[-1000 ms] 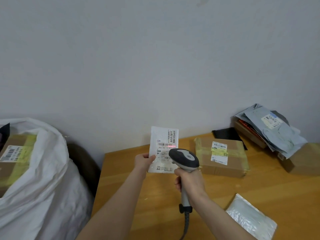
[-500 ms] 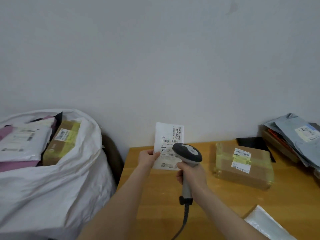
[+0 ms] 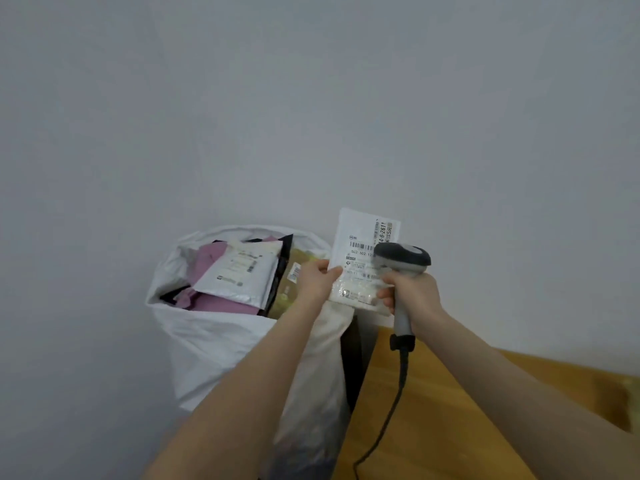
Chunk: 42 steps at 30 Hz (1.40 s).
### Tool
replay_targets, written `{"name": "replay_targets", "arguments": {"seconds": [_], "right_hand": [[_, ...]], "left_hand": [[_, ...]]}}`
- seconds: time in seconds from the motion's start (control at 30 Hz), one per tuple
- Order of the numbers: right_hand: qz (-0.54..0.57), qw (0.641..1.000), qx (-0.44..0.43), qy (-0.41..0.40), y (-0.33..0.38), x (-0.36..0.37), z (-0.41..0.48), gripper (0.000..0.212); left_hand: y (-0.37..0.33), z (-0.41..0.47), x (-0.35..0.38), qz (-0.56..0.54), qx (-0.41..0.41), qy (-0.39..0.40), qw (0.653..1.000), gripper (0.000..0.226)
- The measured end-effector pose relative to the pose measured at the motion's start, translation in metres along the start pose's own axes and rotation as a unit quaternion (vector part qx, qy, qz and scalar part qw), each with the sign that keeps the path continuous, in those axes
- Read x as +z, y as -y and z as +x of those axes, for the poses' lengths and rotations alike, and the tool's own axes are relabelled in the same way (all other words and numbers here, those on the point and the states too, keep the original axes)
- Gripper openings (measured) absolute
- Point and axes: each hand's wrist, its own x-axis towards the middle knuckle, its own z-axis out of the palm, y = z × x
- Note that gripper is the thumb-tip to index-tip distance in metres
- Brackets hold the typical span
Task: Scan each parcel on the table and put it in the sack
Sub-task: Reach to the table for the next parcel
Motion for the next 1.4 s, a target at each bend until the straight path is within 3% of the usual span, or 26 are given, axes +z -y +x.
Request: {"name": "replay_targets", "arguments": {"seconds": [0.27, 0.4, 0.47, 0.57, 0.7, 0.8, 1.03, 1.4], "right_hand": [[-0.01, 0.999, 0.034, 0.005, -0.022, 0.138, 0.027, 0.004], [-0.01, 0.999, 0.043, -0.028, -0.034, 0.161, 0.035, 0.005], [-0.008, 0.998, 0.046, -0.041, -0.037, 0.164, 0.037, 0.006], [-0.002, 0.997, 0.05, -0.054, -0.039, 0.163, 0.036, 0.002], [0.011, 0.995, 0.049, -0.083, -0.041, 0.158, 0.035, 0.002], [0.03, 0.993, 0.058, -0.103, -0.04, 0.147, 0.033, 0.008], [0.06, 0.977, 0.077, -0.191, -0.05, 0.067, 0.018, 0.012], [0.095, 0.912, 0.126, -0.379, -0.087, -0.147, -0.024, 0.008]], "left_hand": [[0.039, 0.092, -0.182, 0.131, 0.011, -0.175, 0.976, 0.028], [0.057, 0.121, -0.213, 0.186, 0.022, -0.214, 0.959, 0.031], [0.068, 0.129, -0.206, 0.233, 0.04, -0.177, 0.955, 0.034], [0.077, 0.129, -0.188, 0.34, -0.007, -0.072, 0.938, 0.049], [0.062, 0.132, -0.17, 0.432, 0.049, -0.07, 0.898, 0.064], [0.042, 0.133, -0.142, 0.43, 0.135, -0.047, 0.891, 0.06], [0.009, 0.087, -0.015, 0.416, 0.28, 0.103, 0.859, 0.057], [0.019, -0.048, 0.204, 0.4, 0.303, 0.332, 0.799, 0.051]]}}
